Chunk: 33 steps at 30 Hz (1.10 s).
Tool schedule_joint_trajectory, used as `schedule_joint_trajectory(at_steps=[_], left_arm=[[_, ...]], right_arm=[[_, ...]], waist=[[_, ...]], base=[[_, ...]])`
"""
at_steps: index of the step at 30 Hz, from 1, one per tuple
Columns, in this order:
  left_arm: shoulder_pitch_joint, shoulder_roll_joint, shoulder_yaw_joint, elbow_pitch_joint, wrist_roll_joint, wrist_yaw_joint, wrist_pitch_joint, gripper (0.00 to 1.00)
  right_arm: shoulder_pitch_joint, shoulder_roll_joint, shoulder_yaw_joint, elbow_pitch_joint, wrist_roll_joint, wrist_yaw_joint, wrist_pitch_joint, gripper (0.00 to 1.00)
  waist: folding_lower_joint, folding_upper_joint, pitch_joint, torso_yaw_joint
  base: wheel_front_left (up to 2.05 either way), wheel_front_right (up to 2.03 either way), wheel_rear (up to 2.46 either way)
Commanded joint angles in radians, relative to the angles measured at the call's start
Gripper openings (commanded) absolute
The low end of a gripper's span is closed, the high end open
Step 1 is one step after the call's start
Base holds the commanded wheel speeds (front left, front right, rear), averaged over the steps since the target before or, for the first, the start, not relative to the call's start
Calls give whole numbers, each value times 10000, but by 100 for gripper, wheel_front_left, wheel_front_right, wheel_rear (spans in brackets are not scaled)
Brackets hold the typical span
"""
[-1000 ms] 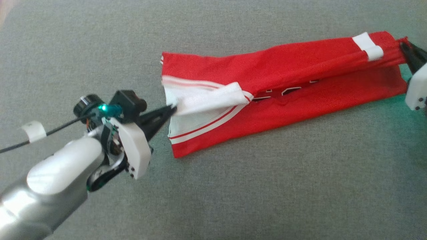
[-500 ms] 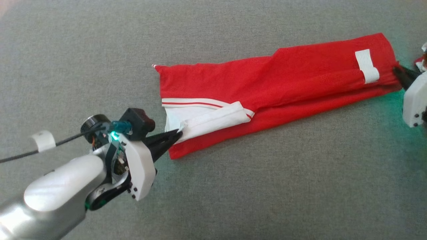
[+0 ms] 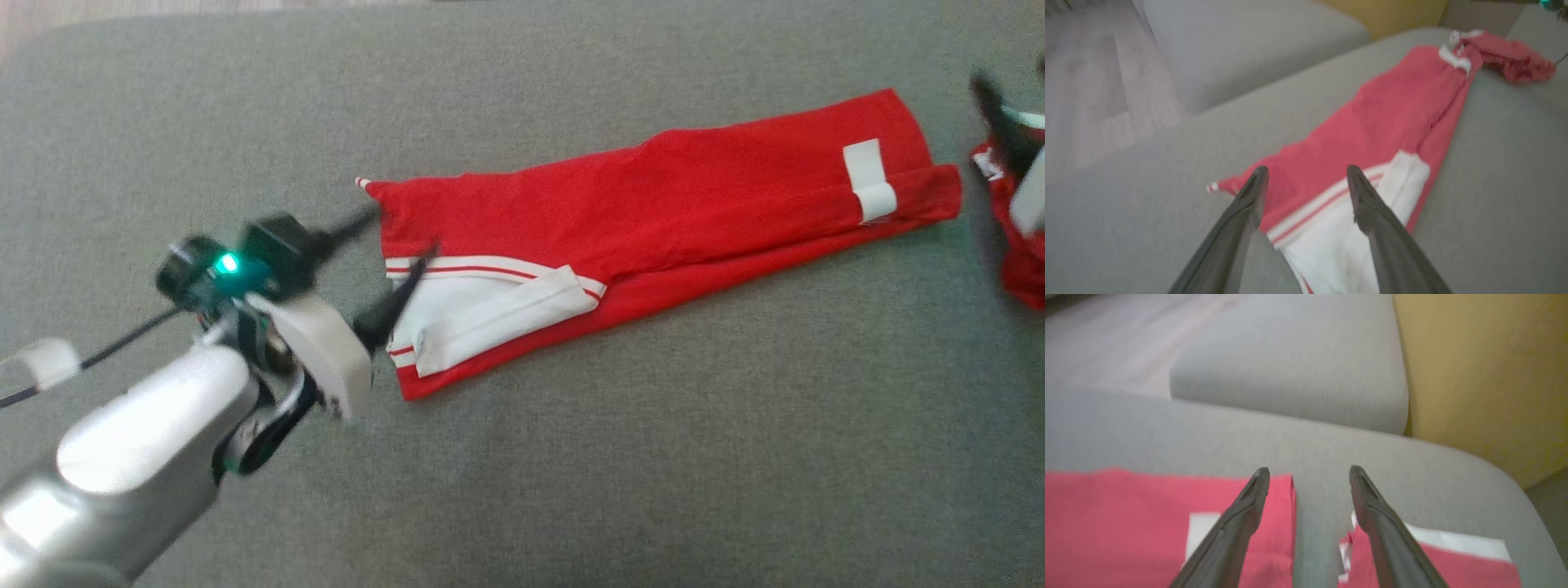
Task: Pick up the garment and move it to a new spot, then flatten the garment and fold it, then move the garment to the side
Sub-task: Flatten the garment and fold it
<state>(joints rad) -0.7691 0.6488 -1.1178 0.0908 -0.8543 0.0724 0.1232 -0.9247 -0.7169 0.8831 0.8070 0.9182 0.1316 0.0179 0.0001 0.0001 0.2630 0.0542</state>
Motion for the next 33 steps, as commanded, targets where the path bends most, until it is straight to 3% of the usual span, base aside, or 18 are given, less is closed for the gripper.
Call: schedule_joint_trajectory(at_steps=[1, 5, 9, 12, 15, 19, 24, 29, 33], left_arm=[[-344, 137, 923, -165, -33, 426, -593, 100], [-170, -193, 2033, 76, -49, 1633, -2266, 100], [377, -639, 3065, 366, -132, 2718, -3580, 100], [777, -869, 3561, 418, -122, 3011, -3774, 100], [1504, -1304, 4461, 360, 201, 3237, -3839, 100], [2862, -2214, 5720, 251, 1017, 3021, -3845, 100], [4380, -3388, 6965, 435, 2064, 2264, -3847, 100], [5473, -4456, 8021, 806, 2919, 1461, -3848, 100], [5742, -4976, 8708, 1033, 3621, 839, -3849, 100]], right_arm=[[-404, 37, -399, -321, 231, -9, -507, 100], [-740, 617, -1169, -380, -39, -9, -1892, 100], [-620, 1650, -2311, -287, -380, -9, -2688, 100], [-376, 2241, -3037, -432, -649, -9, -2776, 100], [400, 3138, -4624, -1256, -1674, -9, -2790, 100], [2442, 4599, -6708, -2575, -3386, -9, -2794, 100], [4861, 6076, -8154, -3814, -5281, -9, -2795, 100], [6324, 6584, -8738, -4547, -5893, -9, -2796, 100], [6721, 6651, -8831, -4784, -6058, -9, -2796, 100]], waist=[[-1, -1, -190, -113], [-1, -1, -439, -253], [-1, -1, -698, -343], [-1, -1, -796, -400], [-1, -1, -907, -441], [-1, -1, -1078, -392], [-1, -1, -1212, -299], [-1, -1, -1223, -281], [-1, -1, -1150, -255]], base=[[0, 0, 0], [0, 0, 0], [0, 0, 0], [0, 0, 0], [0, 0, 0], [0, 0, 0], [0, 0, 0], [0, 0, 0], [0, 0, 0]])
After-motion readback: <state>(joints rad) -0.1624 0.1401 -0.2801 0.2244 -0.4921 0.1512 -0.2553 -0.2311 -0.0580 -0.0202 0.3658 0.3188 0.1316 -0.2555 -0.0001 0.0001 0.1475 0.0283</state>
